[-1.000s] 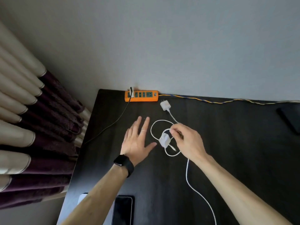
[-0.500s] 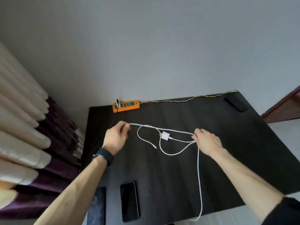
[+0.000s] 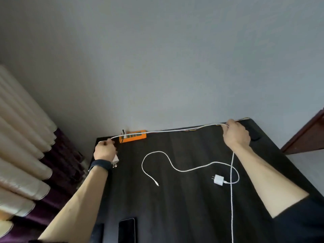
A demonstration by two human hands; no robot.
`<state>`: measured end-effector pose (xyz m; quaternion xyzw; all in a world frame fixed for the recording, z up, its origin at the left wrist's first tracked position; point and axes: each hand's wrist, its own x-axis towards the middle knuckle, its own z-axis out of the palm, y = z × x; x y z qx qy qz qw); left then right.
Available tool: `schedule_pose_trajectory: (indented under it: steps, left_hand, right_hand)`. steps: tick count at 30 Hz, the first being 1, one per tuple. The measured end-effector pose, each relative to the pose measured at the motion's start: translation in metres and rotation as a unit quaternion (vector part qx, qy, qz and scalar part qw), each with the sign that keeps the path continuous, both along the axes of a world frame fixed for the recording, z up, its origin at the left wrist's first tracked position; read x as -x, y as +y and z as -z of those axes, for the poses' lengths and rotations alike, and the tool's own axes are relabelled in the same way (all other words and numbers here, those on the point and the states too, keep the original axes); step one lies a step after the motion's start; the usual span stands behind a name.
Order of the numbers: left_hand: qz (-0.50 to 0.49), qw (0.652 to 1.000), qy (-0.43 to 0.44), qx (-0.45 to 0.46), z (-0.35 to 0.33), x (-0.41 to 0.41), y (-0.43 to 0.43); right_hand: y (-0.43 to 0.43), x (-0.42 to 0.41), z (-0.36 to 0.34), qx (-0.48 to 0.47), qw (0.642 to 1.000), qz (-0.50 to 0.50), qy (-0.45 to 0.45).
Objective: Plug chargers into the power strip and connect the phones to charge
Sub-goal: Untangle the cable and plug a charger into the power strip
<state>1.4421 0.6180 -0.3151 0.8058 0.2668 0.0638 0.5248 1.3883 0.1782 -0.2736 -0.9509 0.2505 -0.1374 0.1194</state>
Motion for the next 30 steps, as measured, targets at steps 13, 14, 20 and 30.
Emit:
schedule_pose_trajectory:
  steps: [13, 14, 20, 30]
  left_hand:
    - [0.360, 0.924, 0.014, 0.132, -0.075, 0.013, -0.179]
    - [0.386, 0.915, 0.011, 0.115, -0.080, 0.011, -0.189]
    - [0.431, 0.879, -0.003, -0.206, -0.067, 0.006, -0.204]
    - [0.250, 0.939, 0.120, -0.204, -0.032, 0.005, -0.062]
  right_hand:
    - [0.033, -0.027, -0.016, 0.062, 0.941, -0.319, -0.091]
    - [0.035, -0.028, -0.014, 0.085, 0.935, -0.339, -0.068]
    - [0.033, -0.030, -0.012, 0.046, 0.905, -0.413, -0.092]
    - [-0.109, -0.006, 0.044, -0.208, 0.970, -0.017, 0.122]
